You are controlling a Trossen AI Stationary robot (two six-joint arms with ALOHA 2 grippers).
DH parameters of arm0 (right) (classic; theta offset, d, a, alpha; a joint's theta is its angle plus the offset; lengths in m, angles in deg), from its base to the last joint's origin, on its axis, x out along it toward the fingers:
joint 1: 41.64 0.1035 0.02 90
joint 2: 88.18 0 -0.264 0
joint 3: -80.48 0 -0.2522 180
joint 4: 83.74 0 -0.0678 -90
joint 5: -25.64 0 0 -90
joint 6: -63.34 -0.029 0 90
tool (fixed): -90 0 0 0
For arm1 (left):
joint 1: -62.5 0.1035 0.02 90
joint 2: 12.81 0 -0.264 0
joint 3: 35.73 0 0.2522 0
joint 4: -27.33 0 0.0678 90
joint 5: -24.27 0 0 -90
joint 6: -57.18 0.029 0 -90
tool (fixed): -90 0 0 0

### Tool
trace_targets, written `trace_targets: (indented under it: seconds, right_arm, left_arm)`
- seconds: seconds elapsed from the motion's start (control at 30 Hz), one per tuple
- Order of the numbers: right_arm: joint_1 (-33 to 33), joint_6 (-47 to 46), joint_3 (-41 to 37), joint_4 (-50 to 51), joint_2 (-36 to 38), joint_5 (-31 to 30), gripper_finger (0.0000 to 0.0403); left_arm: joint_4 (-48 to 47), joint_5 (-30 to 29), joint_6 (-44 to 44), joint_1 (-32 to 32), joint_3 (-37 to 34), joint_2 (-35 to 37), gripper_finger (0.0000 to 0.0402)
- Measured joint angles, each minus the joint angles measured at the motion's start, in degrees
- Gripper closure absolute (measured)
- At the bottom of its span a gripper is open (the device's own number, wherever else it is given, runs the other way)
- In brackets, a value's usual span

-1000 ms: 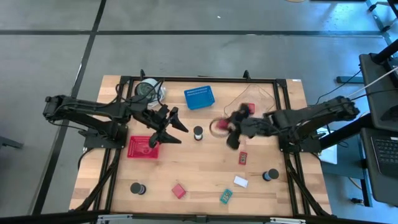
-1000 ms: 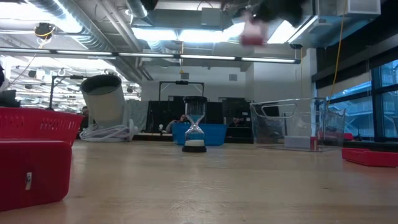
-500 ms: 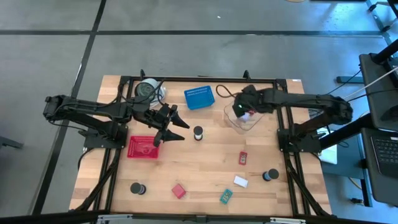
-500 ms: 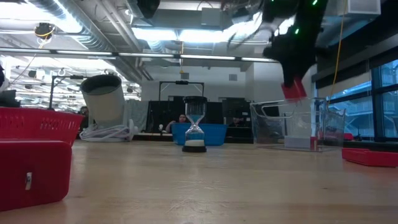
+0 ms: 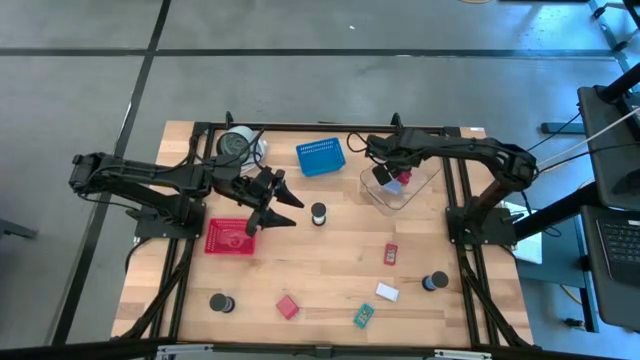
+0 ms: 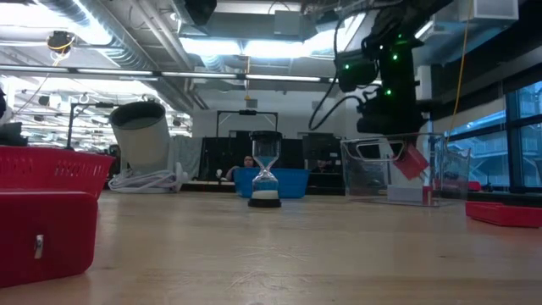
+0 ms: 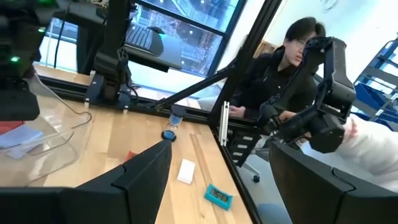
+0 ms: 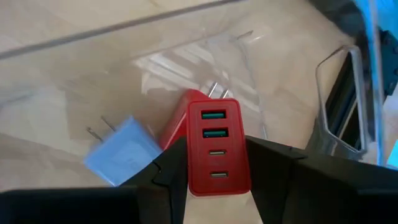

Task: Pick & Place Office items
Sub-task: Put the top-left red charger adapter into the transparent bin, then put the red charger adapter into the transparent bin

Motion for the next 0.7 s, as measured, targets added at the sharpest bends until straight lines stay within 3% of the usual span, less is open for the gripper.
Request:
trace_targets:
  seconds: [0.13, 0.53, 0.7]
  right_arm:
    - [-0.72, 2.55, -0.02, -1.2, -0.31, 0.47, 0.0262]
    - [-0.68, 7.82, -0.02, -1.49, -0.21, 1.53, 0.017]
    - [0.62, 7.94, -0.02, -1.17, 3.61, 0.68, 0.0153]
  left_arm:
    - [-0.15, 0.06, 0.0, -0.95, 0.0, 0.0, 0.0135]
    - [-0.3, -0.51, 0.94, -1.86, 0.0, 0.0, 0.0135]
    - [-4.5, -0.23, 0.94, -1.86, 0.0, 0.0, 0.0135]
